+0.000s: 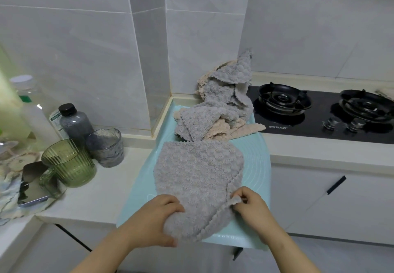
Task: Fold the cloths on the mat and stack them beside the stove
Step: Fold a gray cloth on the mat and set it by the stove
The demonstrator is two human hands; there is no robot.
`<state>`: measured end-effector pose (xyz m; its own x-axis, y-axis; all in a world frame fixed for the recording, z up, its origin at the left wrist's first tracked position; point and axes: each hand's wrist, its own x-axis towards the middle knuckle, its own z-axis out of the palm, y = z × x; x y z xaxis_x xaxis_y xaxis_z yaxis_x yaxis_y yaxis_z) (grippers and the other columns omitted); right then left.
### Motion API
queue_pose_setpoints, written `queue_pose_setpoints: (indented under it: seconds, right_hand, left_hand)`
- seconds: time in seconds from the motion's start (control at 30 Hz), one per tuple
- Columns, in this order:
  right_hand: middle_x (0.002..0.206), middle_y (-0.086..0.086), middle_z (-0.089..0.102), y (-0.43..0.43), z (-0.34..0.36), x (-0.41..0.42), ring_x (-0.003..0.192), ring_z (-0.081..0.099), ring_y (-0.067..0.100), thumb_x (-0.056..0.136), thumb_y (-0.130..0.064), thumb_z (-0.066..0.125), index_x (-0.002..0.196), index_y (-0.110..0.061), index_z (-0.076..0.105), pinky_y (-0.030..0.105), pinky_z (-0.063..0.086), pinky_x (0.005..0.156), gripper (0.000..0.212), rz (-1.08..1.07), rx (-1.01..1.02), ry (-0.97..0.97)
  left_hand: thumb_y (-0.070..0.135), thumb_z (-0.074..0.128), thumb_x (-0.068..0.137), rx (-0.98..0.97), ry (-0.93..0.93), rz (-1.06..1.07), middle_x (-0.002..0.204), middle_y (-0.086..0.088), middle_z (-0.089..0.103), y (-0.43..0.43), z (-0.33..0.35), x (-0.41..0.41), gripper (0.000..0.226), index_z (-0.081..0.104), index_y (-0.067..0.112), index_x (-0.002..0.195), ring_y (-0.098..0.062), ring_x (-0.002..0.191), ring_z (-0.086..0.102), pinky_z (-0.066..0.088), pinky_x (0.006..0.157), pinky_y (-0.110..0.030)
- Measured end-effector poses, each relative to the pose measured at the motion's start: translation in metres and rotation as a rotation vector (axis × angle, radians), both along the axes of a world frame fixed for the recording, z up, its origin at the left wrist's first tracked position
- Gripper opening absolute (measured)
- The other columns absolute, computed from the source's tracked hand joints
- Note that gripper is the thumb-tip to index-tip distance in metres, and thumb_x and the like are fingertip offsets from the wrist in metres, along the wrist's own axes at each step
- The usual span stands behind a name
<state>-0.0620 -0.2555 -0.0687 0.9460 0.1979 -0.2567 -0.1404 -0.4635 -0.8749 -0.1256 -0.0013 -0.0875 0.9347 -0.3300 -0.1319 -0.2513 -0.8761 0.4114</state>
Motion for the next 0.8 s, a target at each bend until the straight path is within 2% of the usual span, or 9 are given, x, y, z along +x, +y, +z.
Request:
queue_pose_setpoints:
  seconds: [0.1, 0.17, 0.23, 0.3, 0.37, 0.53, 0.6, 0.7, 0.8]
  right_hand:
    - [0.074, -0.002, 0.054, 0.000, 0.001, 0.001, 0.069, 0.045, 0.011, 0.084, -0.003, 0.051, 0.074, -0.013, 0.052, 0.022, 0.033, 0.062, 0.014, 0.003, -0.015, 0.010]
    - [0.074, -0.001, 0.051, 0.001, 0.002, 0.001, 0.068, 0.042, 0.011, 0.083, -0.002, 0.050, 0.074, -0.013, 0.050, 0.021, 0.032, 0.060, 0.014, 0.039, -0.042, -0.005]
    - [0.073, -0.002, 0.051, 0.003, 0.001, 0.001, 0.066, 0.040, 0.010, 0.083, -0.002, 0.051, 0.076, -0.010, 0.051, 0.017, 0.032, 0.057, 0.010, 0.086, -0.081, -0.038]
    - [0.075, -0.003, 0.055, 0.004, 0.001, 0.001, 0.067, 0.043, 0.008, 0.083, -0.001, 0.050, 0.079, -0.007, 0.057, 0.012, 0.034, 0.056, 0.010, 0.113, -0.099, -0.066]
    - [0.078, -0.004, 0.060, 0.006, 0.001, 0.001, 0.069, 0.048, 0.007, 0.082, 0.001, 0.050, 0.079, -0.010, 0.062, 0.010, 0.036, 0.058, 0.016, 0.110, -0.074, -0.077]
    - [0.070, -0.001, 0.053, 0.006, -0.001, -0.001, 0.069, 0.045, 0.013, 0.083, -0.002, 0.051, 0.070, -0.008, 0.058, 0.025, 0.034, 0.064, 0.015, -0.048, 0.089, -0.037]
    - [0.067, 0.001, 0.048, 0.005, 0.000, -0.001, 0.068, 0.041, 0.015, 0.081, 0.003, 0.049, 0.068, -0.007, 0.052, 0.027, 0.030, 0.063, 0.016, -0.108, 0.137, -0.050]
    - [0.061, -0.006, 0.049, 0.002, 0.008, -0.001, 0.060, 0.043, 0.007, 0.080, 0.009, 0.048, 0.067, -0.006, 0.051, 0.019, 0.033, 0.057, 0.020, -0.135, 0.188, -0.104]
    - [0.055, -0.008, 0.041, 0.000, 0.016, 0.001, 0.053, 0.036, 0.004, 0.080, 0.013, 0.045, 0.062, -0.011, 0.045, 0.015, 0.029, 0.051, 0.029, -0.130, 0.239, -0.120]
  left_hand:
    - [0.042, 0.064, 0.069, 0.013, -0.022, -0.031, 0.133, 0.018, 0.034, 0.004, -0.003, -0.001, 0.068, 0.043, 0.032, 0.133, 0.008, 0.119, 0.024, 0.020, 0.100, -0.007]
    - [0.030, 0.054, 0.070, -0.100, -0.065, 0.056, 0.121, 0.016, 0.053, 0.004, 0.002, 0.000, 0.049, 0.056, 0.029, 0.119, 0.002, 0.114, 0.045, 0.032, 0.093, -0.010]
    - [0.032, 0.045, 0.064, -0.246, -0.122, 0.207, 0.101, 0.015, 0.065, 0.006, 0.010, 0.002, 0.043, 0.064, 0.028, 0.103, -0.003, 0.095, 0.058, 0.040, 0.081, -0.013]
    - [0.037, 0.042, 0.063, -0.314, -0.218, 0.311, 0.096, 0.022, 0.063, 0.007, 0.016, 0.004, 0.045, 0.064, 0.028, 0.102, 0.002, 0.087, 0.055, 0.037, 0.076, -0.003]
    - [0.037, 0.042, 0.067, -0.290, -0.328, 0.367, 0.097, 0.026, 0.058, 0.010, 0.018, 0.006, 0.042, 0.063, 0.028, 0.102, 0.004, 0.089, 0.052, 0.034, 0.077, 0.000]
    - [0.025, 0.037, 0.068, -0.287, -0.461, 0.363, 0.090, 0.015, 0.062, 0.016, 0.020, 0.005, 0.031, 0.059, 0.034, 0.089, 0.001, 0.088, 0.049, 0.029, 0.083, 0.002]
    - [0.022, 0.039, 0.064, -0.423, -0.402, 0.416, 0.079, 0.020, 0.064, 0.015, 0.024, 0.005, 0.033, 0.060, 0.040, 0.081, 0.002, 0.084, 0.053, 0.035, 0.077, -0.001]
    - [0.016, 0.039, 0.062, -0.701, -0.219, 0.510, 0.064, 0.008, 0.062, 0.009, 0.032, 0.007, 0.030, 0.062, 0.035, 0.063, -0.003, 0.060, 0.051, 0.038, 0.058, -0.014]
    - [0.019, 0.037, 0.067, -0.742, -0.147, 0.431, 0.060, 0.008, 0.053, 0.007, 0.035, 0.007, 0.021, 0.055, 0.031, 0.066, -0.003, 0.056, 0.042, 0.033, 0.056, -0.020]
